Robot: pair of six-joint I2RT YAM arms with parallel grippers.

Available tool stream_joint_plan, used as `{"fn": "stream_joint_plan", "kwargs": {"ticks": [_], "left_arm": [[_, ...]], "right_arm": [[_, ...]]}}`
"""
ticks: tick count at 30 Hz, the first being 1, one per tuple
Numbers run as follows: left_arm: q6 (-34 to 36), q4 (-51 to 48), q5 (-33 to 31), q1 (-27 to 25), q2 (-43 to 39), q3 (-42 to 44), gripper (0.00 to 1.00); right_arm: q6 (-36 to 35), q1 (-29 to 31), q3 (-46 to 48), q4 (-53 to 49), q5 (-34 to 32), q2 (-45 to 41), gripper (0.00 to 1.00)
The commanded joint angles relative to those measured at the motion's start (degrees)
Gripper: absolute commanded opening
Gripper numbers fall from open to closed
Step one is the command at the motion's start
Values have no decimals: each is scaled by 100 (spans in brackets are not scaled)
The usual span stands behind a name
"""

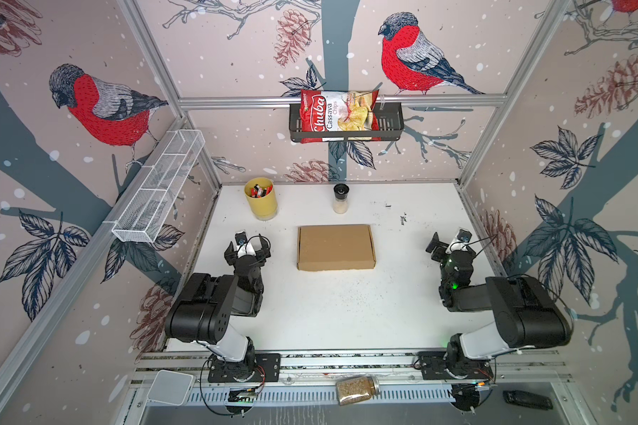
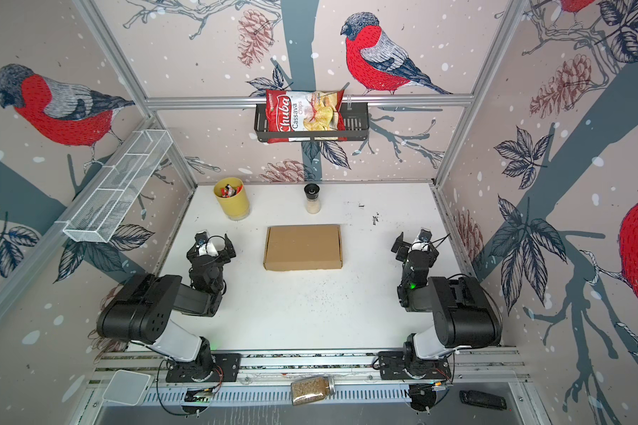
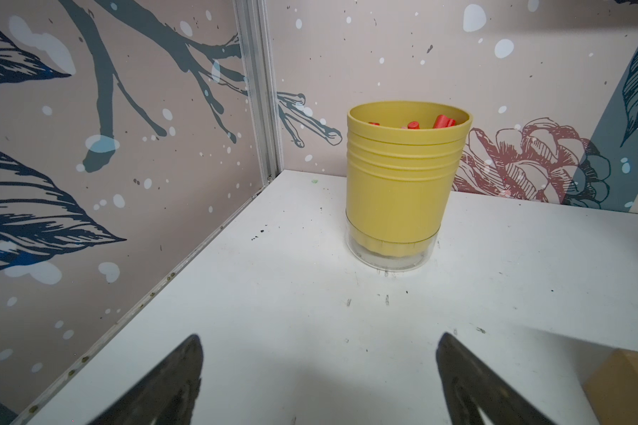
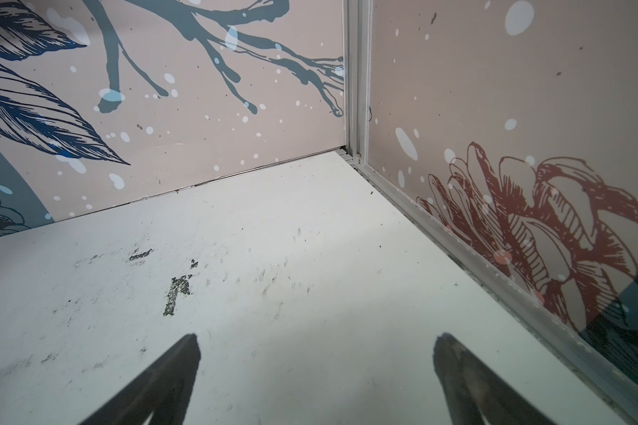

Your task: Fold the paper box

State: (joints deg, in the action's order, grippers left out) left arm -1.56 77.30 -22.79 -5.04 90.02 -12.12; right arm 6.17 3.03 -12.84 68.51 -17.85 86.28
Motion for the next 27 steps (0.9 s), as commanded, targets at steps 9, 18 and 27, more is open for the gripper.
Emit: {"fn": "stream_joint_plan", "kwargs": {"ticks": [9,18,27], "left_arm": [[-2,53,-92,3,-13,-27,97],[-2,64,-87,3,-17,-27,97],[156,118,406,47,-15,17,97]], "right_arm": [[-29,-4,-17,123,-43,-10,99],[-29,-4,-17,118,-35,-19,99],[-29,-4,-17,119,-35,-14,99]]}}
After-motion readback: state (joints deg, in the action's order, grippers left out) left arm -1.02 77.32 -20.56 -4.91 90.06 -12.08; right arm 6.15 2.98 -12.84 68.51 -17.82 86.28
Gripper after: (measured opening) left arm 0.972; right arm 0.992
